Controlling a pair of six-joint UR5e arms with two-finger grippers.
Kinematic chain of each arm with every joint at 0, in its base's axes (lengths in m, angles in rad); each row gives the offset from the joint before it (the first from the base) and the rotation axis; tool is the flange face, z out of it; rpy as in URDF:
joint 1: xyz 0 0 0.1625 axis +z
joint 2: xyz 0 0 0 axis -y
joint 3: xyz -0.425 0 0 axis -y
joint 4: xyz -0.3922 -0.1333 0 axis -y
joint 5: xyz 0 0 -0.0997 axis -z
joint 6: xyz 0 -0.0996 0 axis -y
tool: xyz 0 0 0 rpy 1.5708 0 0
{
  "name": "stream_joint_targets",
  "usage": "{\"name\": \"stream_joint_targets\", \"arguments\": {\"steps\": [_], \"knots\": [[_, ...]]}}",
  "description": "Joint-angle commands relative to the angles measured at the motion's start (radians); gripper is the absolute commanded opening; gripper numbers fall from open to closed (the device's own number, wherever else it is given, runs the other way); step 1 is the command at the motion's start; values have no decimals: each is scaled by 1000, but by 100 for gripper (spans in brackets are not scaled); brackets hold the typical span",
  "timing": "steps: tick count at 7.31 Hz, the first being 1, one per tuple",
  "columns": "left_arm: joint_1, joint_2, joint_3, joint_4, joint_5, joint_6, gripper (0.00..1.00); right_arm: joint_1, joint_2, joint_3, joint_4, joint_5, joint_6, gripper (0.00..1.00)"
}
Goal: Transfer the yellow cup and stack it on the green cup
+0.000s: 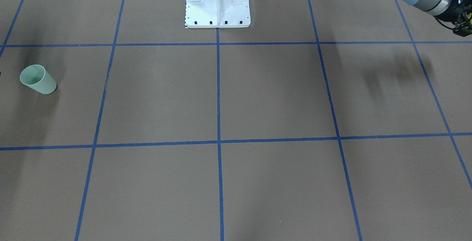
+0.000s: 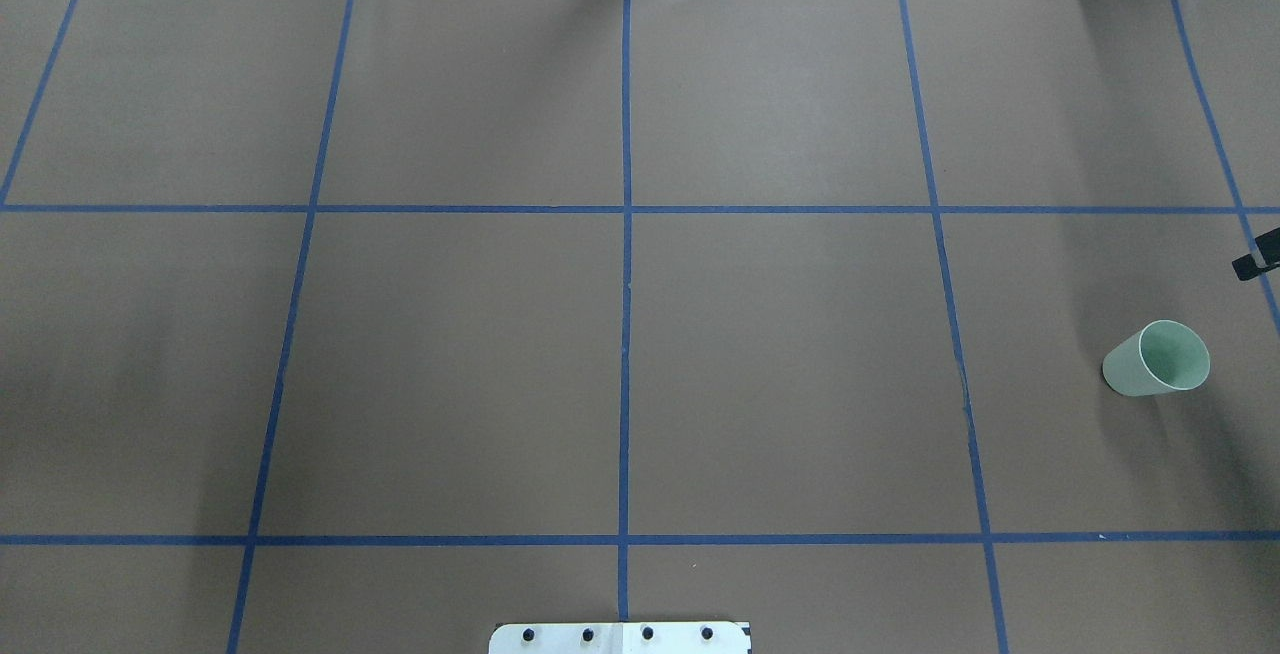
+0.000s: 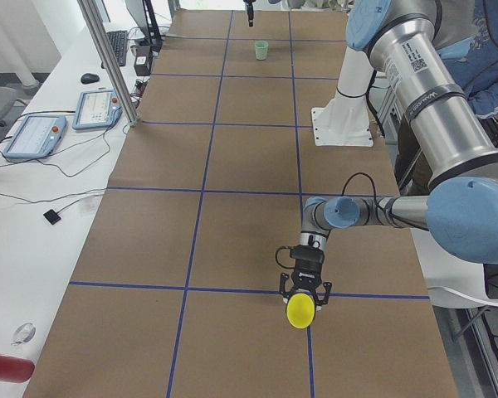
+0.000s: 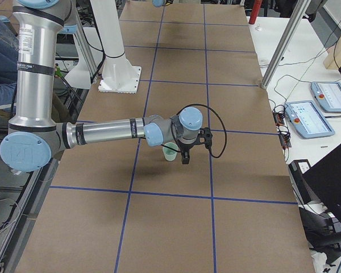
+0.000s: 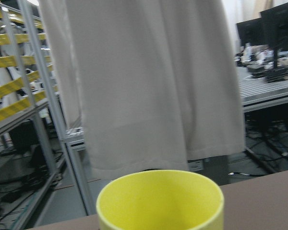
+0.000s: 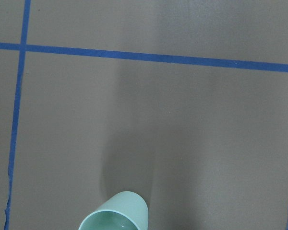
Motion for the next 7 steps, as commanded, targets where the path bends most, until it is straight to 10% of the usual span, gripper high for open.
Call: {"name": "stream_joint_targets", "arguments": {"steps": [1, 5, 7], "knots": [[-94, -223, -29, 8, 192, 205, 0, 0, -1, 2, 0, 4, 3, 100], [-128, -799, -32, -51, 292, 903, 0, 8, 8, 3, 1, -11, 0, 100], [-84, -929, 25, -455, 236, 1321, 0, 12, 13, -4, 0, -58, 23, 100]]}}
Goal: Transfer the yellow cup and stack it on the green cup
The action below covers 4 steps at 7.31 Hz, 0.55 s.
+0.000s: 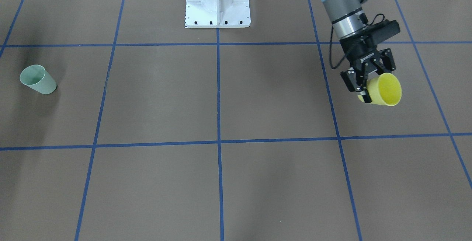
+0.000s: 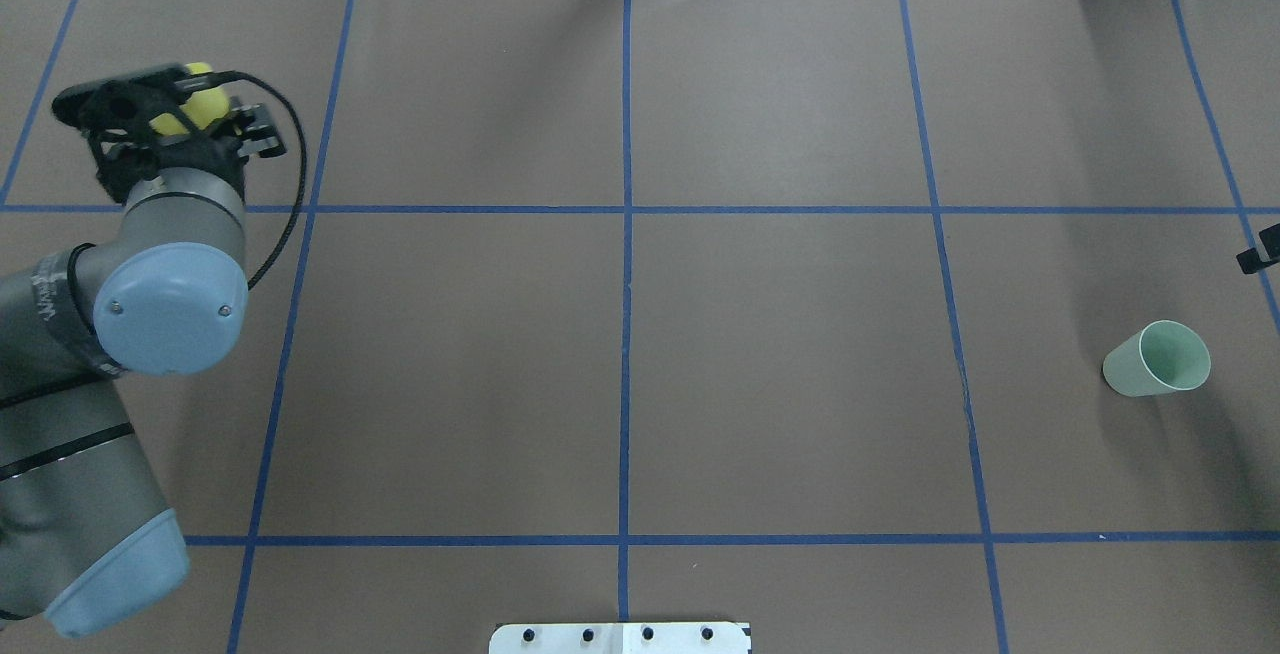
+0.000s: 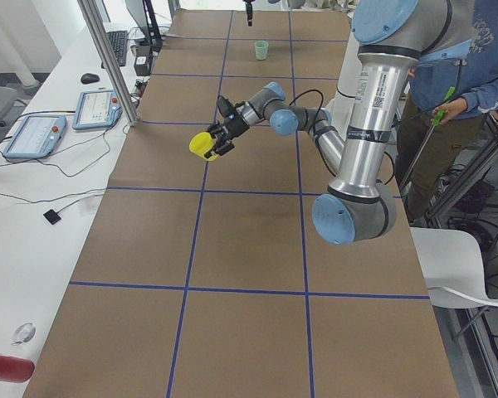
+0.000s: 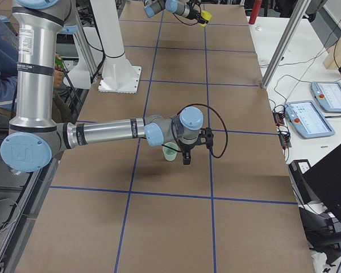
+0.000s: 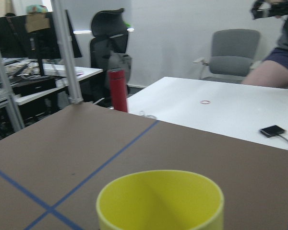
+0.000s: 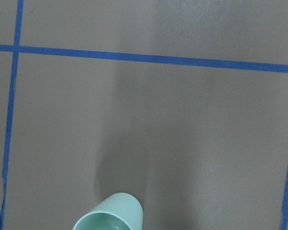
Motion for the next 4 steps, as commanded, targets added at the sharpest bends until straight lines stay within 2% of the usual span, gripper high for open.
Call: {"name": "stream_joint_targets", "arguments": {"steps": [1, 2, 3, 4], "knots": [[60, -109, 79, -564, -186, 609, 0, 3, 5, 5, -1, -29, 23, 100], [62, -106, 99, -741, -319, 802, 0, 3, 8, 16, 1, -29, 22, 100], [68, -121, 124, -826, -446, 835, 0, 3, 21, 25, 1, -29, 24, 100], [66, -129, 134, -850, -601, 878, 0, 3, 25, 46, 2, -26, 22, 100]]}}
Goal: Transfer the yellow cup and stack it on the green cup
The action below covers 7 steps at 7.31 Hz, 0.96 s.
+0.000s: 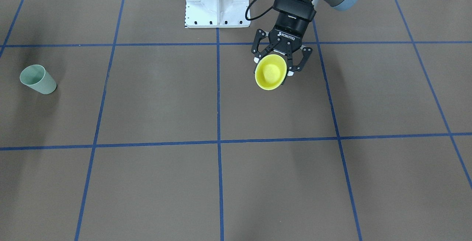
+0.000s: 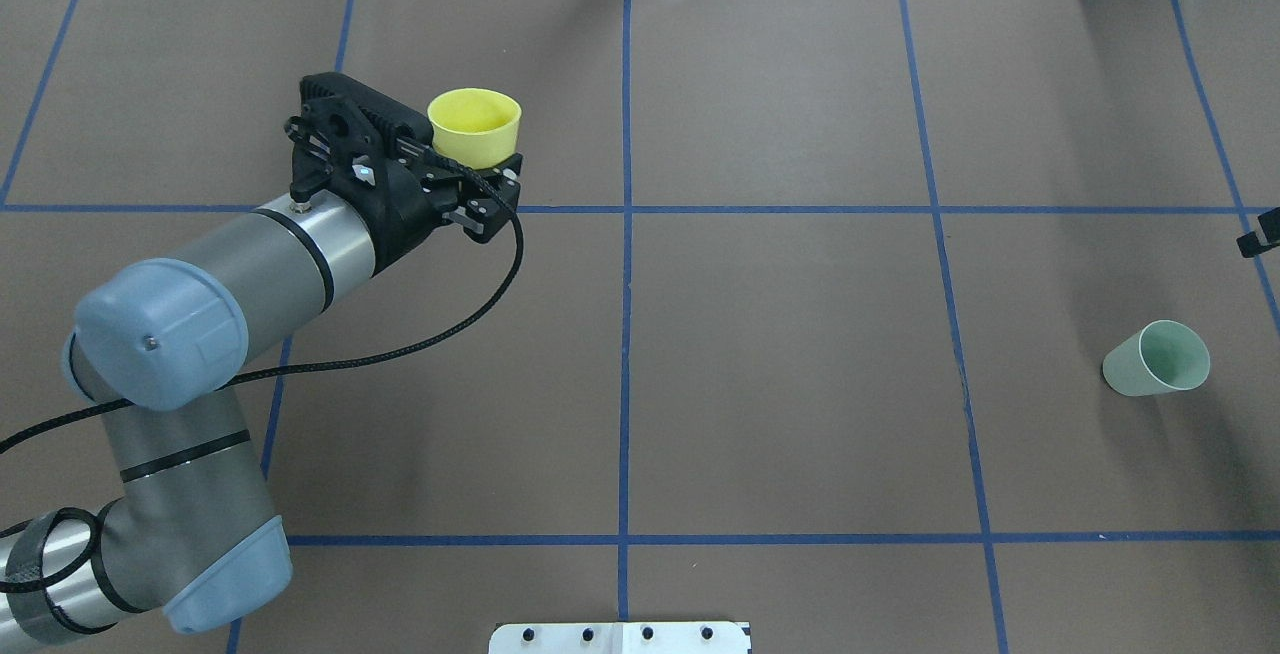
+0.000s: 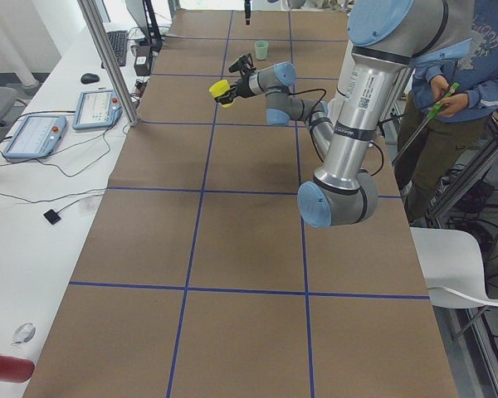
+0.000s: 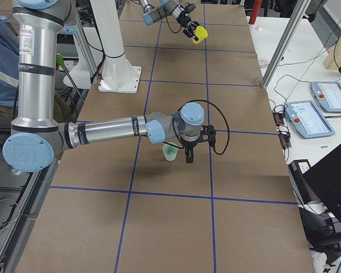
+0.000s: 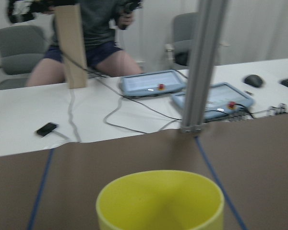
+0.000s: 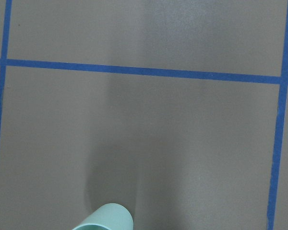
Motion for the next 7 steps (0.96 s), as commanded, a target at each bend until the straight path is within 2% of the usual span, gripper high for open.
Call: {"name": "stream_joint_targets", "arguments": {"steps": [1, 2, 3, 5, 6, 7], "knots": [[-3, -16, 35, -158, -260, 262, 0, -3, 12, 32, 61, 8, -12, 100], [3, -55, 65, -187, -297, 280, 0, -6, 23, 42, 119, 29, 6, 100], [-2, -92, 85, -192, -373, 291, 0, -11, 53, 50, 121, 92, 30, 100], [3, -100, 128, -311, -401, 287, 0, -119, 191, 72, 116, 115, 271, 99], [1, -126, 128, -310, -403, 285, 0, -159, 226, 87, 110, 156, 324, 100], [1, -129, 128, -313, -403, 291, 0, -175, 266, 87, 109, 271, 387, 99]]}}
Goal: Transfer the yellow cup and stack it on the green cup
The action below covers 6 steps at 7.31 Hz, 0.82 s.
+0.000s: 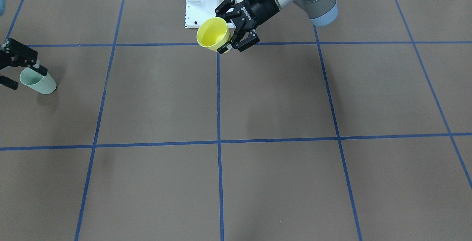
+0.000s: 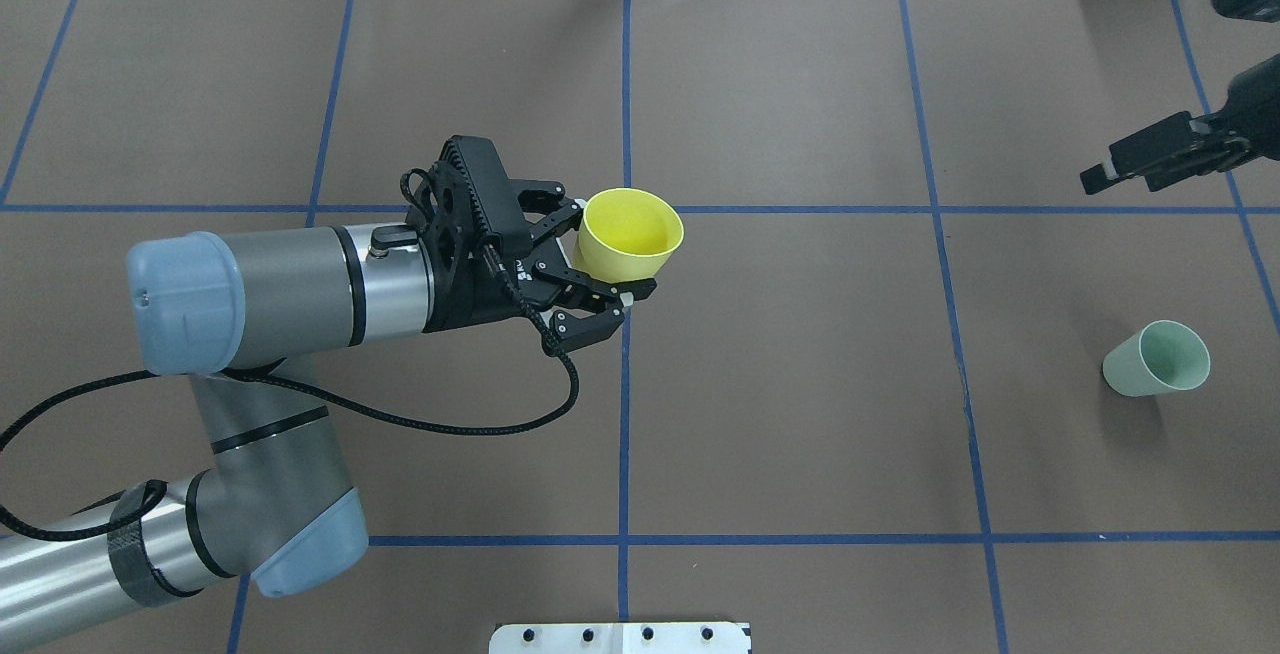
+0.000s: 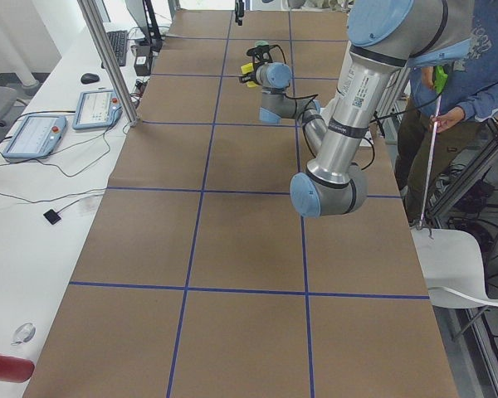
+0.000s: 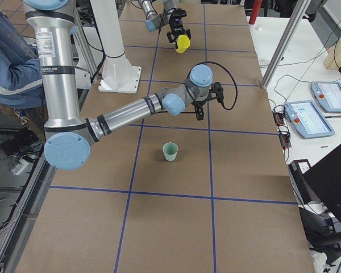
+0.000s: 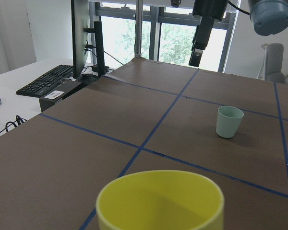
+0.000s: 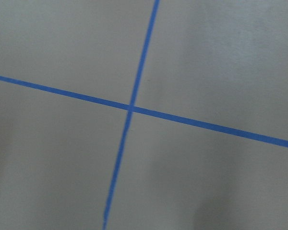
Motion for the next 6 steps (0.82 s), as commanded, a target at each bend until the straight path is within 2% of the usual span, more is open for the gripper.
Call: {"name": "stream_joint_targets", "arguments": {"steps": [1, 2, 3, 6], "knots": [[8, -20, 4, -13, -5, 3, 0, -71, 114, 9, 2, 161, 203, 99], [8, -23, 4, -11, -5, 3, 0, -134, 194, 6, 2, 151, 336, 99], [8, -25, 4, -13, -3, 0, 0, -192, 245, 7, 2, 129, 395, 99], [9, -22, 7, -5, 3, -8, 0, -235, 285, 10, 3, 126, 403, 97]]}}
